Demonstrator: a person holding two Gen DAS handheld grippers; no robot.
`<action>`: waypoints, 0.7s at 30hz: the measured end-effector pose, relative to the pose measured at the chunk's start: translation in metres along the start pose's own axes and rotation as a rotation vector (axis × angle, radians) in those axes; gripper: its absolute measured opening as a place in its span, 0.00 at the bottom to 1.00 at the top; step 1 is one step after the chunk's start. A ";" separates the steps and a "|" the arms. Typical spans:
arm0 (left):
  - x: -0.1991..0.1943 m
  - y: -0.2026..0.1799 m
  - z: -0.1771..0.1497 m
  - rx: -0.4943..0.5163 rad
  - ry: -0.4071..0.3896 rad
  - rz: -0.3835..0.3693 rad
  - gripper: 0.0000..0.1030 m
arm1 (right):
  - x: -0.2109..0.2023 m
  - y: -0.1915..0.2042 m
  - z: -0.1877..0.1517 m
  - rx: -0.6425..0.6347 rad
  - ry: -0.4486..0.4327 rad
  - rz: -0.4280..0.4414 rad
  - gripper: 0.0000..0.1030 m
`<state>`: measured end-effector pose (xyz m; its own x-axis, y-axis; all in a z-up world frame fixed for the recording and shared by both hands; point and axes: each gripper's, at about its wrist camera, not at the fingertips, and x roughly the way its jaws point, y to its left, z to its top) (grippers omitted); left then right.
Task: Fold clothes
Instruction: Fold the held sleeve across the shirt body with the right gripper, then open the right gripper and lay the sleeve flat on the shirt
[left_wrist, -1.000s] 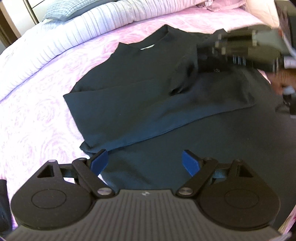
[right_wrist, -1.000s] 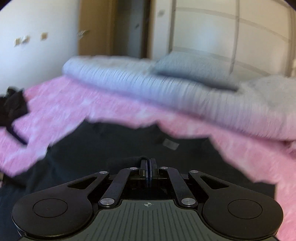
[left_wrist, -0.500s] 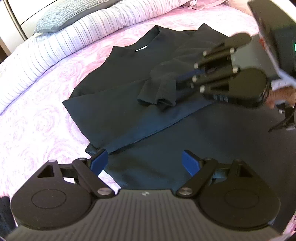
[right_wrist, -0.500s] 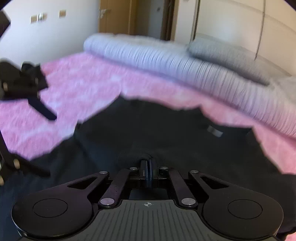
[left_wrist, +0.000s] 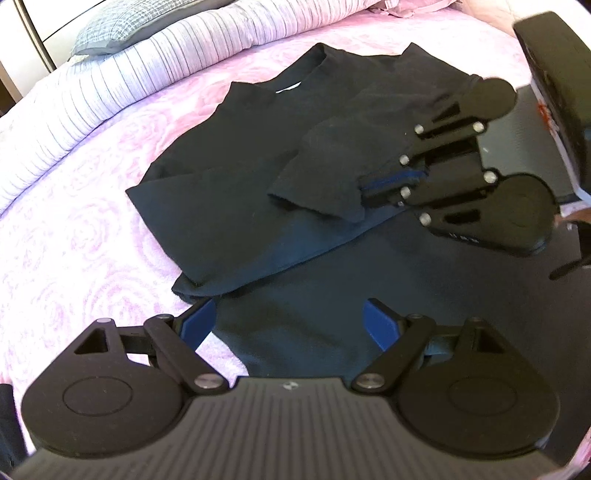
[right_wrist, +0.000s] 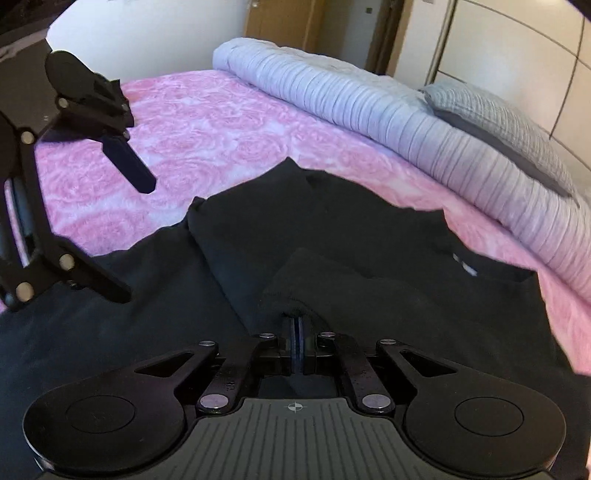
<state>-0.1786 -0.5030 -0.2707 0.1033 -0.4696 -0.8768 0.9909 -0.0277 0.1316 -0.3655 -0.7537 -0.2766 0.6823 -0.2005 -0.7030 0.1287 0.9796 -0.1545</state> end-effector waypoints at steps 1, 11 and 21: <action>-0.001 0.000 0.000 -0.002 -0.001 0.000 0.82 | 0.001 -0.001 0.002 -0.021 0.012 -0.007 0.01; -0.002 0.007 -0.005 -0.020 -0.005 -0.012 0.82 | 0.001 0.021 -0.006 -0.339 0.031 -0.074 0.48; -0.010 0.017 -0.017 -0.054 -0.021 -0.016 0.82 | 0.009 0.016 0.012 -0.286 0.060 -0.053 0.12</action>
<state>-0.1616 -0.4840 -0.2675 0.0860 -0.4877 -0.8687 0.9957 0.0122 0.0918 -0.3486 -0.7397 -0.2775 0.6355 -0.2598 -0.7271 -0.0514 0.9254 -0.3755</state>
